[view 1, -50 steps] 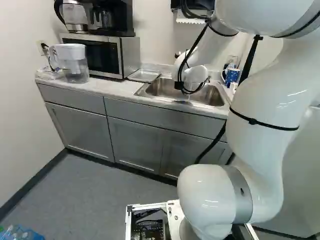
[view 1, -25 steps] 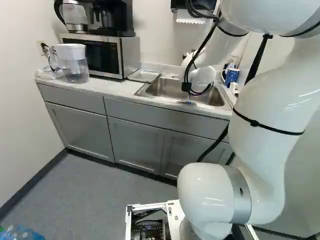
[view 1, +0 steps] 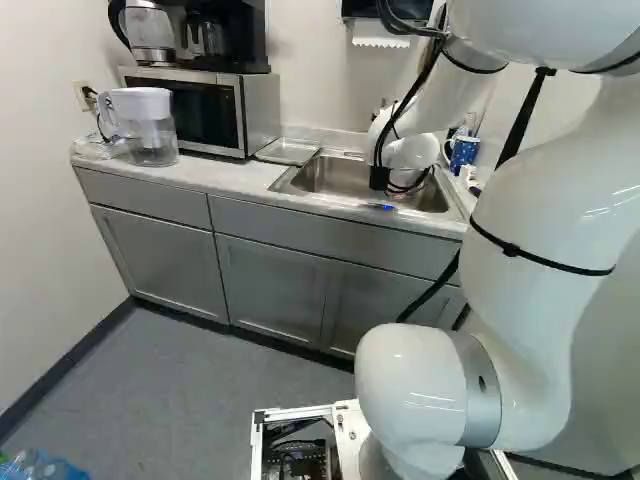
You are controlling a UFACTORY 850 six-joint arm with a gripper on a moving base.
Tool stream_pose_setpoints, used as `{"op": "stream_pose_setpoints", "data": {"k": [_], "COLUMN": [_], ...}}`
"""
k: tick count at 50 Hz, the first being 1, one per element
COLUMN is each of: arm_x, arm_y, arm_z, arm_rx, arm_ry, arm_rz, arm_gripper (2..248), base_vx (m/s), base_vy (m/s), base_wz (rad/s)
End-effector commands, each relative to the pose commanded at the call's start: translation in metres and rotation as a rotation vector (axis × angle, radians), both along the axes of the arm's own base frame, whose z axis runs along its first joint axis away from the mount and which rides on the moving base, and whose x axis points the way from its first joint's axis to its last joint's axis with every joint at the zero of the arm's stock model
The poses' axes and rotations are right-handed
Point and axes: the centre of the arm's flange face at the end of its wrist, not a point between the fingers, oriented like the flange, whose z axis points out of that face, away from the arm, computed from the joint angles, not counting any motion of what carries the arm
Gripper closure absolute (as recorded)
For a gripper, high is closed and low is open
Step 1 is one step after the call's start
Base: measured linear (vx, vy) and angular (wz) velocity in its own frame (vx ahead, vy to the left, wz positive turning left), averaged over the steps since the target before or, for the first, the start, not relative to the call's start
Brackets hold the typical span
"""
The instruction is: Rinse the cup and place it in the tray
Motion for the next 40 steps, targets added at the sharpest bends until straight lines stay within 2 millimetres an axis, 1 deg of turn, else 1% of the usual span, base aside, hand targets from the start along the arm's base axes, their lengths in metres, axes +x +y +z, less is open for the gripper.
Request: {"op": "stream_pose_setpoints", "data": {"k": [40], "arm_x": [0.0000], "arm_y": [0.0000], "arm_z": [0.0000], "arm_rx": [0.000], "arm_ry": [0.000], "arm_rz": [0.000], "arm_gripper": [139], "base_vx": [0.000], "base_vy": [0.000], "base_wz": [0.000]}}
